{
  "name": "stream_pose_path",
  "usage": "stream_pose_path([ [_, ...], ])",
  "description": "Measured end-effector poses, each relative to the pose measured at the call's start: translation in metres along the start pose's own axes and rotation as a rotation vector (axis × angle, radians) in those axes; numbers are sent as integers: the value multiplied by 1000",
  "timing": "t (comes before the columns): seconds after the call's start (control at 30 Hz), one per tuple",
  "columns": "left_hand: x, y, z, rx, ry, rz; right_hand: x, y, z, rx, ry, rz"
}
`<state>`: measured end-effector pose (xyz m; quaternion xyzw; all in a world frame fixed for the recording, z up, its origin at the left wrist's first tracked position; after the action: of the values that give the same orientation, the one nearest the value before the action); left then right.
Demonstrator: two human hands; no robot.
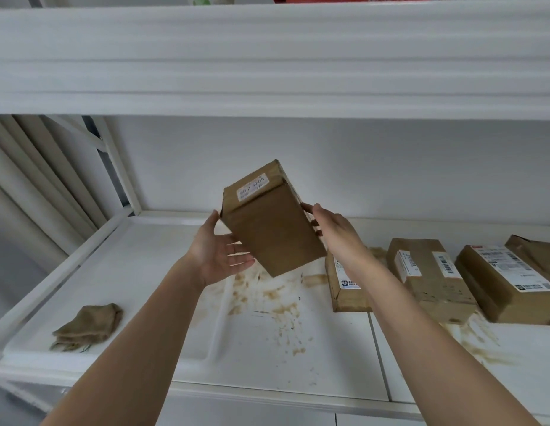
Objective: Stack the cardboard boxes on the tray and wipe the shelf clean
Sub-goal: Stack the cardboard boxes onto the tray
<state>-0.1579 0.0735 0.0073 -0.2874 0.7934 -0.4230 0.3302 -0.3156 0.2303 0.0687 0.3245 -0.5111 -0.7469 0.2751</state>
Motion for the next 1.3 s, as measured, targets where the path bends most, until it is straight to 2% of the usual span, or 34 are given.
stream_pose_path([
  [0.17, -1, -3, 3, 149, 34, -31, 4, -11, -3, 19, 11, -46],
  [0.3, -6, 1, -5, 254, 130, -44, 6, -20, -6, 78, 46, -69],
  [0.47, -11, 1, -10, 292, 174, -52, 12, -31, -6, 134, 58, -120],
  [0.63, -16, -4, -13, 312, 150, -74, 11, -34, -2, 177, 37, -136],
  [0.77, -22, -8, -14, 318, 130, -109, 7, -35, 0, 212, 45, -226],
  [0.93, -30, -17, -24, 297, 178, -220, 2, -55, -1, 506, 121, -439],
  [1.0, -32, -20, -28, 352, 196, -237, 2, -63, -3, 539, 139, -487],
  [1.3, -40, -28, -39, 476, 201, -278, 1, -77, -6, 602, 209, -522],
])
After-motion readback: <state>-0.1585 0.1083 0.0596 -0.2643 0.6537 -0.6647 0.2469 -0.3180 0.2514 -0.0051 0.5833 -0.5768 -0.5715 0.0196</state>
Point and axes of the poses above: each hand's wrist, its own x-axis towards the middle knuckle, its own z-axis out of the back of the hand, y = z × x, the point moved 5 cm from there along x, towards the middle knuckle, and after that the axes turned 14 degrees about -z, right-handed, at the moved point
